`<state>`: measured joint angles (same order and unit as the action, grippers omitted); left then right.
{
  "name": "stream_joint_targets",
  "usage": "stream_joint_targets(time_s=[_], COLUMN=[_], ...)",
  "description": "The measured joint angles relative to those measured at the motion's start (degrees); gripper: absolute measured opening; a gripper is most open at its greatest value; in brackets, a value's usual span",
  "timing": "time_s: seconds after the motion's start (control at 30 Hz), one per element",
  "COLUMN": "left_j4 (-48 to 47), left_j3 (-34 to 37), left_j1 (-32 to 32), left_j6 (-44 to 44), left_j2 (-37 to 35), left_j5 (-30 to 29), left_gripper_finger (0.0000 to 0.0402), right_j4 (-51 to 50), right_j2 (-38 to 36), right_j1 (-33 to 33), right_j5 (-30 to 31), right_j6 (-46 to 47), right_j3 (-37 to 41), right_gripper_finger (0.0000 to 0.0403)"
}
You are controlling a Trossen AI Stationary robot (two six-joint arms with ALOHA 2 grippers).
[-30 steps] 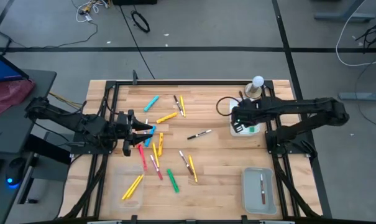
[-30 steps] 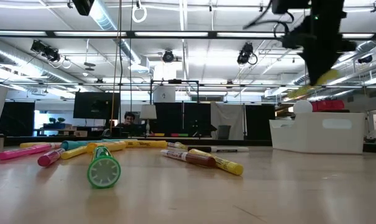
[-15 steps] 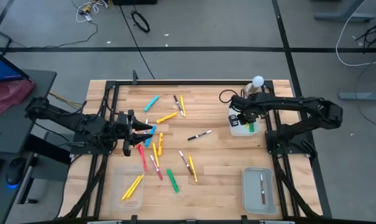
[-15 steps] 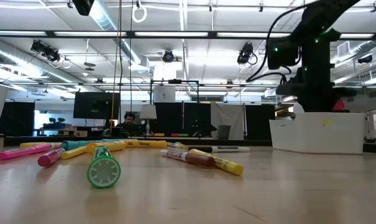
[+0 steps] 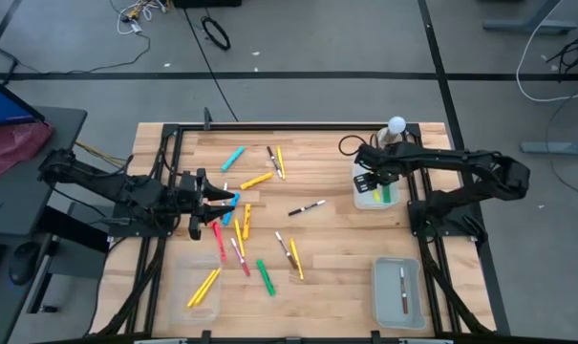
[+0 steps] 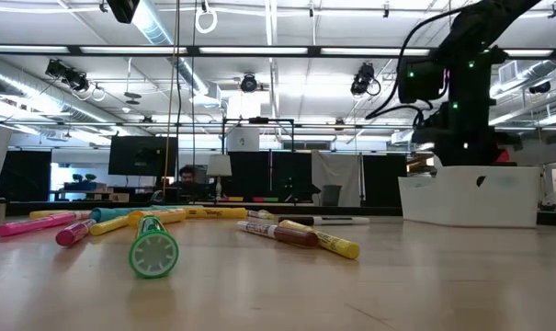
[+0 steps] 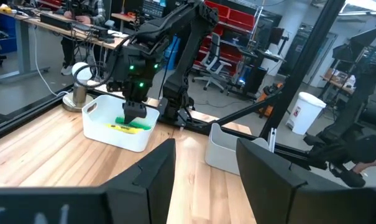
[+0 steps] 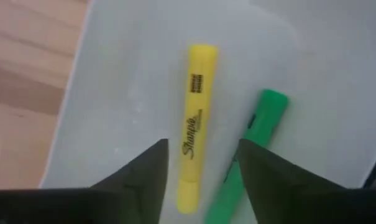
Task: Pick & Place Markers
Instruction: Put the blue highlighter into the white bin
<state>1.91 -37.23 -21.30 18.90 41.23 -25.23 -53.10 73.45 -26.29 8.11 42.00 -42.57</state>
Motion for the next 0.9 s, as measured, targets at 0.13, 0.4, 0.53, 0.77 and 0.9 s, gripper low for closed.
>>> stream_joint_targets(time_s=[0.13, 0.4, 0.53, 0.77, 0.9], left_j4=[0.0, 0.0, 0.0, 0.0, 0.0], left_j3=[0.0, 0.0, 0.0, 0.0, 0.0], left_j1=[0.0, 0.0, 0.0, 0.0, 0.0], left_j6=[0.0, 0.0, 0.0, 0.0, 0.0], left_j2=[0.0, 0.0, 0.0, 0.0, 0.0], left_j5=[0.0, 0.0, 0.0, 0.0, 0.0], left_gripper_finger=[0.0177, 0.0177, 0.0177, 0.0177, 0.0177], right_j4=[0.3, 8.7, 21.9, 53.0, 65.6], right_j2=[-3.8, -13.2, -14.9, -11.1, -5.7], right_j1=[2.6, 13.2, 20.5, 32.6, 37.6], right_j5=[0.1, 0.0, 0.2, 1.9, 2.0], right_j6=[-0.4, 1.5, -1.9, -15.5, -21.9], right_j3=[0.0, 0.0, 0.0, 0.0, 0.0], right_gripper_finger=[0.0228, 0.0227, 0.0222, 0.0221, 0.0221])
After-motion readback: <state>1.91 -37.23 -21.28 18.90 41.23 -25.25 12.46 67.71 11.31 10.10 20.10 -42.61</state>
